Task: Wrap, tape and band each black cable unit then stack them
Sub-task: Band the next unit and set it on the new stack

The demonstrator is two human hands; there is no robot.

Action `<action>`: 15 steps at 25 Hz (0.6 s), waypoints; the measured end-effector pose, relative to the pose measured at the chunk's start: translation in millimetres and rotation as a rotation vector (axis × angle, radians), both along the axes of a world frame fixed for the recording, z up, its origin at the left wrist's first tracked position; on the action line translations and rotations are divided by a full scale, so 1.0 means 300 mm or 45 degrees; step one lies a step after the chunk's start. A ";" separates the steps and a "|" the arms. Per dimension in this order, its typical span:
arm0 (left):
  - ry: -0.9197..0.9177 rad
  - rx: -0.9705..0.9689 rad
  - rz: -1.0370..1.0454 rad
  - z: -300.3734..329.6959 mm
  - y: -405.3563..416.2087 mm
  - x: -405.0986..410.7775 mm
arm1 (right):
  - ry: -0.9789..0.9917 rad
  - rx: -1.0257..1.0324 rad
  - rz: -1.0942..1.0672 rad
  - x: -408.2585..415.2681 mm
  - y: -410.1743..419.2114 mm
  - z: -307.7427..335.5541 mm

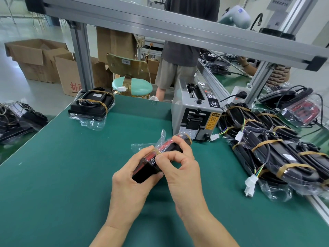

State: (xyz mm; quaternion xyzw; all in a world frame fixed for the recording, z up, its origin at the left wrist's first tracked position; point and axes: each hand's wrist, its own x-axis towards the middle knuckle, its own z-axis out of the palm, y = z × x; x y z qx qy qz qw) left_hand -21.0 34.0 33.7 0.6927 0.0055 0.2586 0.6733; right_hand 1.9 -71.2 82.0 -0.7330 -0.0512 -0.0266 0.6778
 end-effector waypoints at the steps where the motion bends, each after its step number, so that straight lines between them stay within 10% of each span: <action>1: 0.000 -0.001 0.004 0.001 0.000 -0.001 | -0.007 -0.008 0.001 0.000 0.001 0.002; 15: -0.022 -0.024 -0.002 0.011 -0.001 -0.005 | -0.054 -0.134 0.000 0.003 -0.003 0.000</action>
